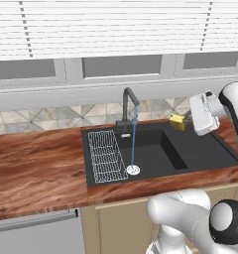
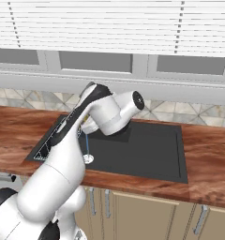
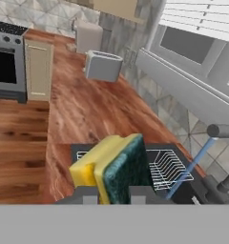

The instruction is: Soak the sponge with water for a few seconds and then drop it inside the sink.

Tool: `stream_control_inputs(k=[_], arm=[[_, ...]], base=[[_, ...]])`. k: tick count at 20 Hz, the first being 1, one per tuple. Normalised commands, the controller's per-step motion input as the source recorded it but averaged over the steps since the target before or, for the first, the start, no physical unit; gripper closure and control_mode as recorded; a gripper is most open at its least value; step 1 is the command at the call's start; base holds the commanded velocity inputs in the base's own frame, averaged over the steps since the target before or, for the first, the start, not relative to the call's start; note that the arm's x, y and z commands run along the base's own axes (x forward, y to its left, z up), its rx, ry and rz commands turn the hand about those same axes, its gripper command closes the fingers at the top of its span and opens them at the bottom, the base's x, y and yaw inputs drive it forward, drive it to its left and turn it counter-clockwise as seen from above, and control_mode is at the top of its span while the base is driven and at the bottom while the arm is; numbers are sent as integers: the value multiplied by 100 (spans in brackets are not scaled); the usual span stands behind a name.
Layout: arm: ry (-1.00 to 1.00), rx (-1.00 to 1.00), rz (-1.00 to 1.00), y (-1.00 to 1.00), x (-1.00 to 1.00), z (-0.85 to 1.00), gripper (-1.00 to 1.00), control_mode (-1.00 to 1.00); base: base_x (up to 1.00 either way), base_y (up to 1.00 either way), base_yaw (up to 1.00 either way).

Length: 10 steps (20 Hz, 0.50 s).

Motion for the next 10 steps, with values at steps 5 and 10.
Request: stream_control_inputs(k=[5,10], arm=[[-5,0,9,0,-8,-7,100,-100],[-10,0,9,0,-1,-29,100,-100]], base=[[0,0,0],[0,0,0]])
